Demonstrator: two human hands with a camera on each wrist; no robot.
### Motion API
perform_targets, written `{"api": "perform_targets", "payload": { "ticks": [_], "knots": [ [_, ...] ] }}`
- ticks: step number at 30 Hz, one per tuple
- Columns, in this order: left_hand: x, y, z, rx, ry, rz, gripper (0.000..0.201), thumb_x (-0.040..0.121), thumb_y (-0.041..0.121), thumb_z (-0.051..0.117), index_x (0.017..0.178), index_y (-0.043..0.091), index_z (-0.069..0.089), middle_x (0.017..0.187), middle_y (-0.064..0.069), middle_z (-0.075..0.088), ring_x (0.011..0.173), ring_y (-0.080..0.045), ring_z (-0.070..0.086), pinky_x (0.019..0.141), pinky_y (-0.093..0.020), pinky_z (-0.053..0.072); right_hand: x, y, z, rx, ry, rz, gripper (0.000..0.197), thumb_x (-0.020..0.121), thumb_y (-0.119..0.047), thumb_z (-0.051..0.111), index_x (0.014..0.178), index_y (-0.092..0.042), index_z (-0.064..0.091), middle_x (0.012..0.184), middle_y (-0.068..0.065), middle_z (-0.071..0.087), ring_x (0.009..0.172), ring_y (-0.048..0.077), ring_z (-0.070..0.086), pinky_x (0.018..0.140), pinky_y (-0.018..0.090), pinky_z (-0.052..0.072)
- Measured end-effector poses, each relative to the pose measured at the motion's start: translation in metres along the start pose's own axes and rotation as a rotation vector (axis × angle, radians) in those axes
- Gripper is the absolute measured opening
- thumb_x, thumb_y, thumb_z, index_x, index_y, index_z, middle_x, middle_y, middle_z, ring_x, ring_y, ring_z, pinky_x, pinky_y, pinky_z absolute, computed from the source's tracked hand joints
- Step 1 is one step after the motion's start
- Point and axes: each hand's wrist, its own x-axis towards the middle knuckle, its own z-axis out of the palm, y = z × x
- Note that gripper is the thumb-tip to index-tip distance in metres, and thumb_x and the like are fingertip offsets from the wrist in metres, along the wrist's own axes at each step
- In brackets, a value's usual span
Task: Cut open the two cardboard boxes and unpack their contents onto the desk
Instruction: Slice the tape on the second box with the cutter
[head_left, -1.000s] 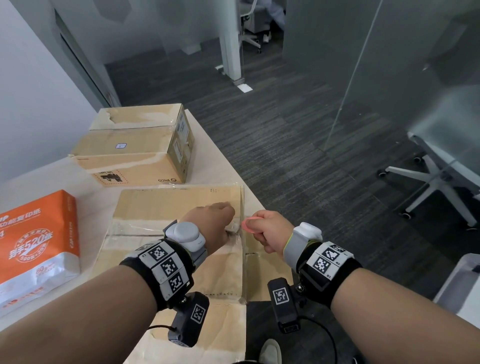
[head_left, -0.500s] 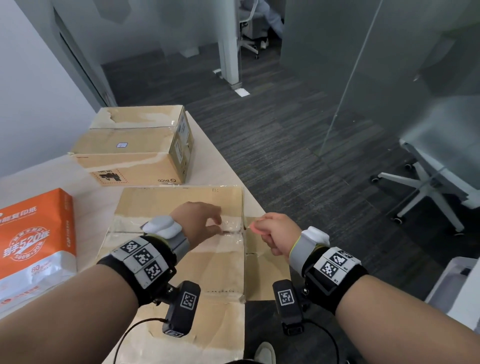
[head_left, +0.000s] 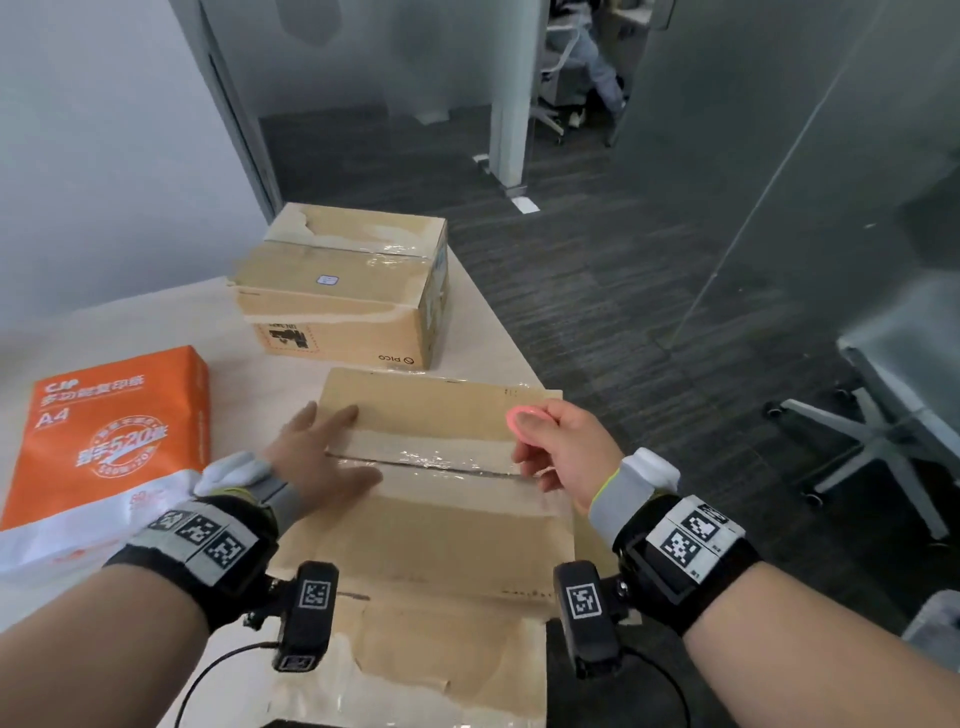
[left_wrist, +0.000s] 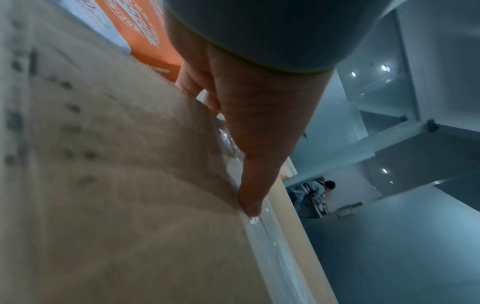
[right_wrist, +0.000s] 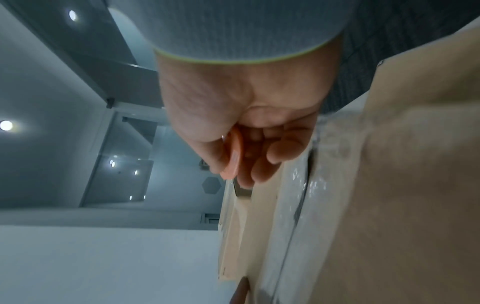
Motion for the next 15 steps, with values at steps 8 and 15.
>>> {"api": "perform_targets", "payload": {
  "ticks": [8, 15],
  "knots": [
    [-0.015, -0.002, 0.0, 0.001, -0.027, 0.102, 0.075, 0.08, 0.056, 0.068, 0.148, 0.053, 0.037, 0.169, 0.005, 0.01, 0.15, -0.032, 0.026, 0.119, -0.048, 0.032, 0.007, -0.006, 0.082, -0.152, -0.077, 0.055, 0.009, 0.087, -0.027, 0.078, 0.094, -0.022, 0.077, 0.083, -0.003, 0.069, 0.074, 0.009, 0.057, 0.059, 0.026, 0.047],
    [-0.011, -0.017, -0.031, -0.849, -0.184, 0.193, 0.027, 0.096, 0.01, 0.056, 0.095, 0.028, 0.076, 0.091, 0.008, 0.076, 0.077, -0.007, 0.068, 0.072, -0.028, 0.048, 0.01, -0.02, 0.148, 0.195, -0.078, 0.131, 0.041, 0.079, -0.023, 0.084, 0.11, -0.014, 0.059, 0.078, -0.001, 0.07, 0.06, 0.01, 0.056, 0.049, 0.025, 0.034]
  ]
}}
